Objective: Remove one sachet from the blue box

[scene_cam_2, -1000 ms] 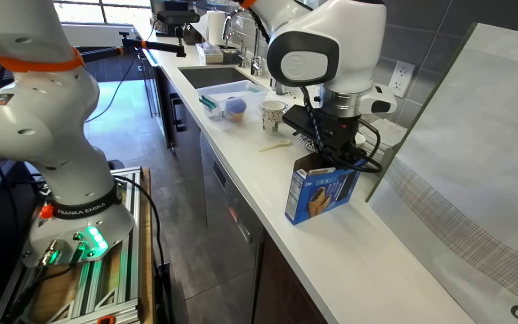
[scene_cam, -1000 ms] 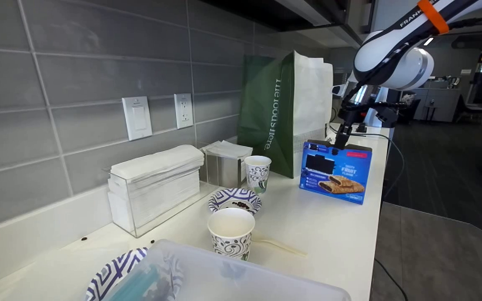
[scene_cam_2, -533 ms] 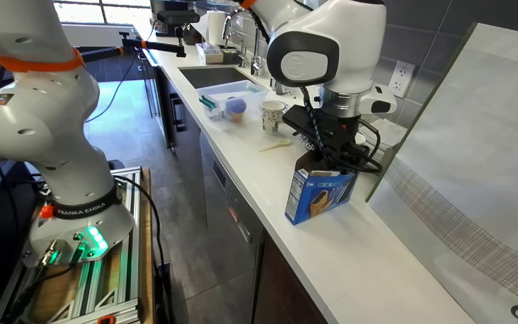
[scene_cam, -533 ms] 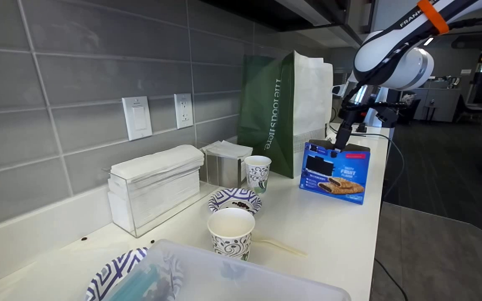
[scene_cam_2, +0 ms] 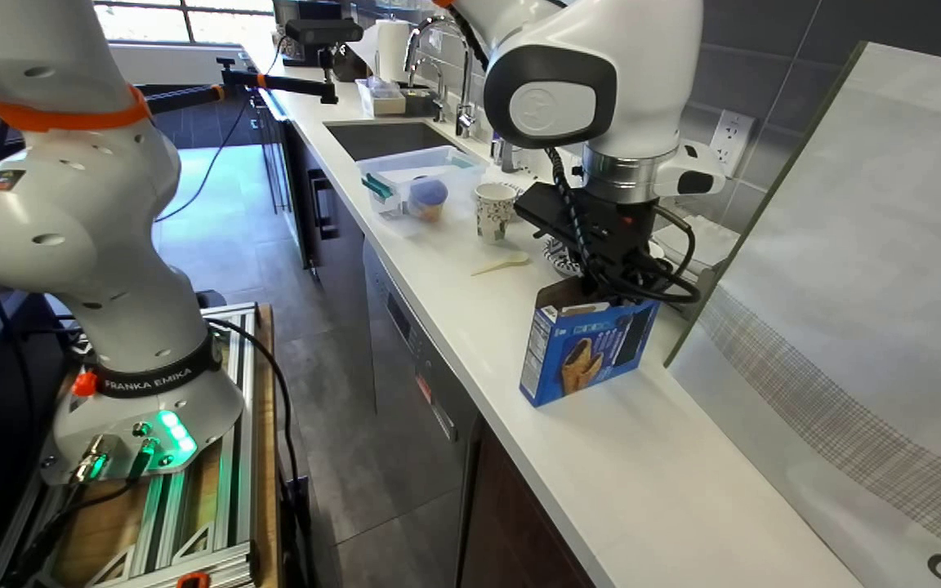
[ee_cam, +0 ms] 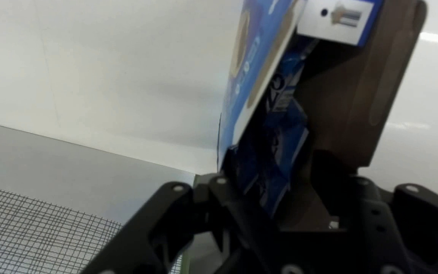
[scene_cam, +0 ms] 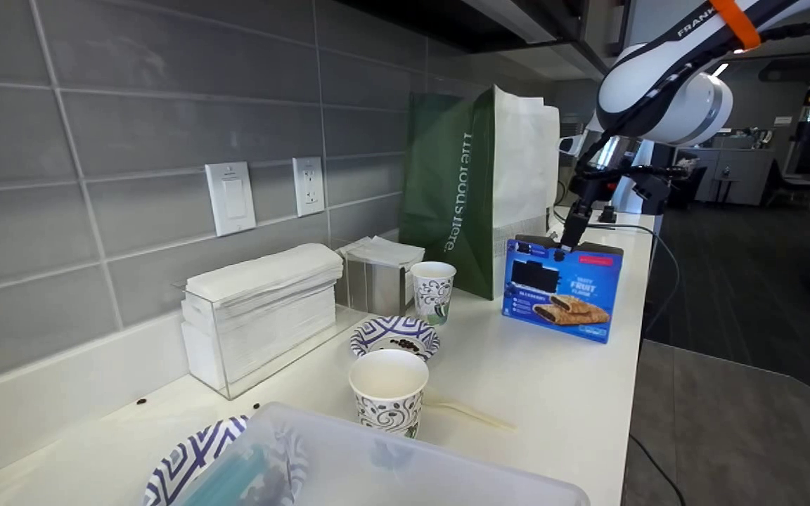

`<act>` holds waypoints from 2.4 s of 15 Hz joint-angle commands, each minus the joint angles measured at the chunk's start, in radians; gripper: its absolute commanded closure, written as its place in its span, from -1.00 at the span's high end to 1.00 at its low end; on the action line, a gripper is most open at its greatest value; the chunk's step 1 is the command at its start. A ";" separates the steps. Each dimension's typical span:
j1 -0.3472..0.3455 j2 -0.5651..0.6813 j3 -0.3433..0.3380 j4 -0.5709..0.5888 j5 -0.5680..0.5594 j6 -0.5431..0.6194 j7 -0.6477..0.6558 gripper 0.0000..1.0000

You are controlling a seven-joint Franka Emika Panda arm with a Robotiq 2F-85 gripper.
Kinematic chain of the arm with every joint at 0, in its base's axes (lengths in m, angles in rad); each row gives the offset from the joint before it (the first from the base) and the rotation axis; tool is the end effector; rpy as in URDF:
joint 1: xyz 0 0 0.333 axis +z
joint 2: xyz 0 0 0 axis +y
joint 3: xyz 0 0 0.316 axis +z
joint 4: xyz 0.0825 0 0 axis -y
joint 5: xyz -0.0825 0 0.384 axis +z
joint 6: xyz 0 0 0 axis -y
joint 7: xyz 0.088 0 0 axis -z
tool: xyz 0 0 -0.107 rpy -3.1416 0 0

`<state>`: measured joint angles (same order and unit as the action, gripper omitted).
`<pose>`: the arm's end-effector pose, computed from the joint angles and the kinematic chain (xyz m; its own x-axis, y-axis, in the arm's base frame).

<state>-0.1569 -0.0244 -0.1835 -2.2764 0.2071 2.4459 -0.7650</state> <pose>0.5015 -0.1776 0.3850 0.9327 0.2667 0.2426 0.2736 -0.9618 0.0055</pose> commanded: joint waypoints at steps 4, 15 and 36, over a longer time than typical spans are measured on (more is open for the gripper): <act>-0.001 0.008 0.002 -0.011 -0.002 -0.018 0.010 -0.04; 0.002 0.009 0.003 -0.032 0.049 0.000 0.014 -0.45; -0.003 0.012 0.005 -0.050 0.068 -0.014 0.025 -1.00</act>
<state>-0.1523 -0.0087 -0.1794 -2.3132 0.2786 2.4459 -0.7571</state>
